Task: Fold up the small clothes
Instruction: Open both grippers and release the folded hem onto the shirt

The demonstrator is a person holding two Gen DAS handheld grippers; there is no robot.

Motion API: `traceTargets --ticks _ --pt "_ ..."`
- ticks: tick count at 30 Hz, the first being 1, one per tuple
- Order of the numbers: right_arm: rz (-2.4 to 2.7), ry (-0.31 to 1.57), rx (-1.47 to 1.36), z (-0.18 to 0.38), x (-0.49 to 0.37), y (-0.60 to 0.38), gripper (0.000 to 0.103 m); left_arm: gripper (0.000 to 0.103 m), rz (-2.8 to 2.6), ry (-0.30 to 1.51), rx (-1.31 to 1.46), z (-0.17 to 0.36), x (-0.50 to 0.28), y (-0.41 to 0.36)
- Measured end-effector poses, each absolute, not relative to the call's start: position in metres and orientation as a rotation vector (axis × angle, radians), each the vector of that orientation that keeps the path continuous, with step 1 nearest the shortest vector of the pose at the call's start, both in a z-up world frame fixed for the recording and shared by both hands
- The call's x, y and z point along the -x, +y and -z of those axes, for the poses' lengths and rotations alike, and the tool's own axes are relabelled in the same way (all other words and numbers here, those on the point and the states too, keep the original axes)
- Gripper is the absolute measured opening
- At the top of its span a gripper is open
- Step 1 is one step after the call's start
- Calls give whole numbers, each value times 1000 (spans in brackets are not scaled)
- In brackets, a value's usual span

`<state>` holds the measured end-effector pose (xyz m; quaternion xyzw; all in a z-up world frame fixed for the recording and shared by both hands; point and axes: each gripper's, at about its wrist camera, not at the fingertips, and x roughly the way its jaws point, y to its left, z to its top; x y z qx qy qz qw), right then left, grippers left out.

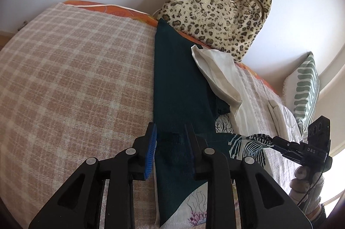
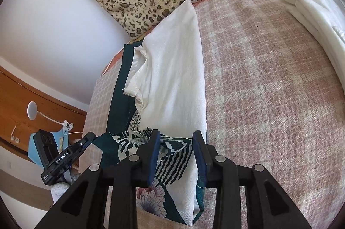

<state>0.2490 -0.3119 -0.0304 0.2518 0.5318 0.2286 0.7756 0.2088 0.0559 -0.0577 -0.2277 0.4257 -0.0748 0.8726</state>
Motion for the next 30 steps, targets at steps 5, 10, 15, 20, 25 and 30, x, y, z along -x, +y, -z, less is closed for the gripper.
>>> traceTargets --ticks 5,10,15,20,25,30 --pt "-504 1087 -400 10 -239 -302 36 38 172 855 413 43 -200 55" --pt "-531 1065 -236 9 -228 -284 35 38 224 887 358 50 -188 44" --pt "-570 1061 -33 20 -212 -253 34 38 252 924 246 62 -182 21" --pt "-515 1064 135 34 -205 -238 31 38 228 969 211 80 -184 16" --pt "-502 1079 112 34 -206 -248 31 38 186 973 211 87 -188 24" --pt "-530 1071 5 28 -209 -263 31 38 171 949 206 80 -192 32"
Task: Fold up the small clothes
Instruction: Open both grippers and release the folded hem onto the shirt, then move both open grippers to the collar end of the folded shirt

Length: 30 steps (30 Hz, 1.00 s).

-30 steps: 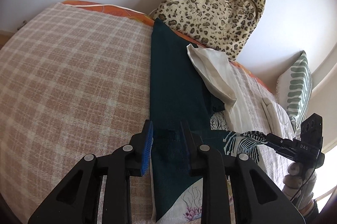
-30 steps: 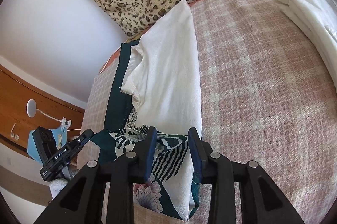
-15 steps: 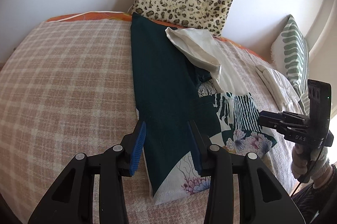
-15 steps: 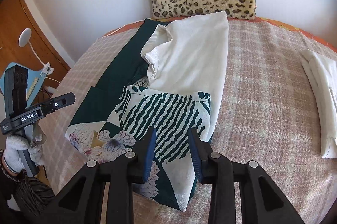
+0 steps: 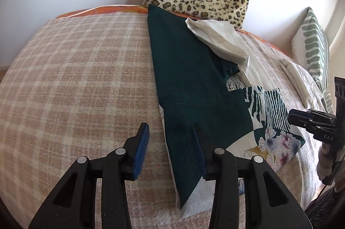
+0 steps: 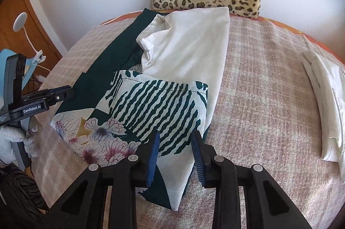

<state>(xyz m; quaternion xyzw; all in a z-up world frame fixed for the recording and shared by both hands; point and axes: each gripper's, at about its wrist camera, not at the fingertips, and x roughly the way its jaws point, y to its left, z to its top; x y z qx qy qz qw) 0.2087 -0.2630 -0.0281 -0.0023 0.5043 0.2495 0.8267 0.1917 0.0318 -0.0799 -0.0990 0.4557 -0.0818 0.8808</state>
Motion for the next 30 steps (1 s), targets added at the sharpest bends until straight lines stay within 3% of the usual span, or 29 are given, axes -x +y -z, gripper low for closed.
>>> traceTargets --ticks 6,8,13,24,30 --pt "-501 1015 -95 18 -227 -284 38 38 225 900 312 65 -209 44" --pt "-498 989 -131 17 -234 -289 55 38 237 897 323 61 -219 45" --pt "-481 986 -142 22 -255 -298 61 45 249 921 372 67 -249 56" --pt "-552 1099 -248 38 -327 -304 57 45 268 1004 532 105 -314 84" --pt "-580 1163 -257 56 -370 -296 46 45 317 1020 576 109 -358 89"
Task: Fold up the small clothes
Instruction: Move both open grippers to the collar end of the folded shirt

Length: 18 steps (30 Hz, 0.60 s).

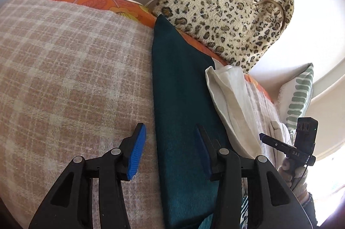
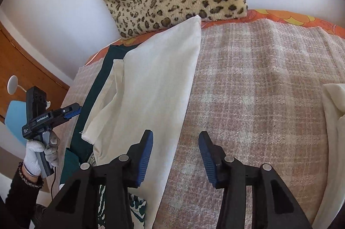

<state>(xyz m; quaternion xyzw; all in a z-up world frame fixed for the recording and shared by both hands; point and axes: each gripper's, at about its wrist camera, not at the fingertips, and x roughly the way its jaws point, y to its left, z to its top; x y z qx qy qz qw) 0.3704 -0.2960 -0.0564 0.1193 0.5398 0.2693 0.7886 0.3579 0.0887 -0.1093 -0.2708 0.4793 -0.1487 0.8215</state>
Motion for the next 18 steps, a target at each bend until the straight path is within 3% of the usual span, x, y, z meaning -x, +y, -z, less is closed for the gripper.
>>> traceTargets --ticks 18 --pt "-618 1118 -304 73 -517 -259 45 45 319 981 579 121 -496 96"
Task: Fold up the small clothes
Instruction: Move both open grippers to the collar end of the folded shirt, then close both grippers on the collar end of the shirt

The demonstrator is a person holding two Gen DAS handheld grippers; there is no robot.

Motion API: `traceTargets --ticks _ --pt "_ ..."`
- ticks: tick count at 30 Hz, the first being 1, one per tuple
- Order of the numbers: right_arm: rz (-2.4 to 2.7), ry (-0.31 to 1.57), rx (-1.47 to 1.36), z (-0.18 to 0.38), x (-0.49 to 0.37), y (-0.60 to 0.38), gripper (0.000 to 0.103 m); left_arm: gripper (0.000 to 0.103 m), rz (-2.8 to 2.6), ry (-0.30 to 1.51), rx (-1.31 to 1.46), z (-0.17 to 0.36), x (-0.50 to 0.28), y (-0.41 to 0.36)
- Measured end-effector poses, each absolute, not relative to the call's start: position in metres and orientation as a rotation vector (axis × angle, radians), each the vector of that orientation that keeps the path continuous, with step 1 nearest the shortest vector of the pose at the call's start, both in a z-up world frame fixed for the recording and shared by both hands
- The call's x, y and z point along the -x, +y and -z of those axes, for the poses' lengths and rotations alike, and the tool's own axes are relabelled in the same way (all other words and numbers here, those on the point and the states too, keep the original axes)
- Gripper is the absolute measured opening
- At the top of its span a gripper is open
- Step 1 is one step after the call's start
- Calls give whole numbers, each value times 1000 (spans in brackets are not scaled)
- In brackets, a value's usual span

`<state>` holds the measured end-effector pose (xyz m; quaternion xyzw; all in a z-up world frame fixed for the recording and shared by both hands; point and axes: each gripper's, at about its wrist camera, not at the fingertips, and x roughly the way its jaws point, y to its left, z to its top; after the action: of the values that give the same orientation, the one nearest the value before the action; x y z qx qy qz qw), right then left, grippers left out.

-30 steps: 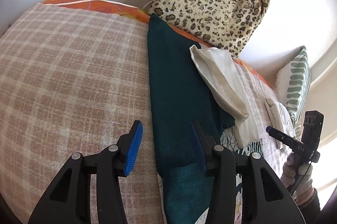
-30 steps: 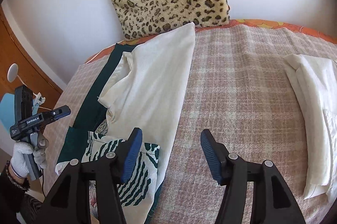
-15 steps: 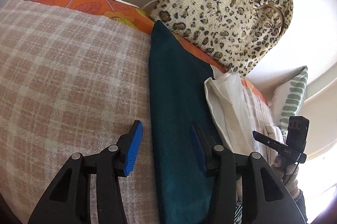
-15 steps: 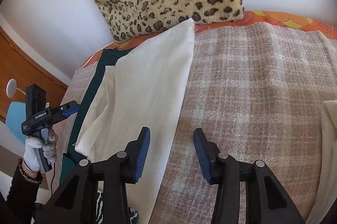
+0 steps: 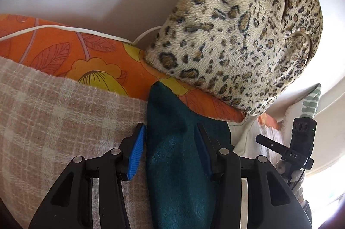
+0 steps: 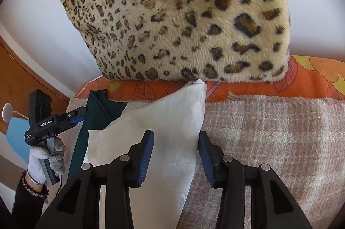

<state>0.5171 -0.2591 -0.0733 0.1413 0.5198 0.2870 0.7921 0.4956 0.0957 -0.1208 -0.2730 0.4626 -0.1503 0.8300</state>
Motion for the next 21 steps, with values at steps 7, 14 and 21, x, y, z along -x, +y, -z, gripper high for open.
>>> traceTargets --ticks 7,14,21 --pt "-619 1103 -353 79 -542 -256 34 36 325 960 516 120 -510 91" --pt "-608 1078 -283 75 -542 -239 4 3 318 945 462 120 -511 83" --pt "-630 1002 -250 40 -531 -232 2 2 343 886 479 95 -501 79"
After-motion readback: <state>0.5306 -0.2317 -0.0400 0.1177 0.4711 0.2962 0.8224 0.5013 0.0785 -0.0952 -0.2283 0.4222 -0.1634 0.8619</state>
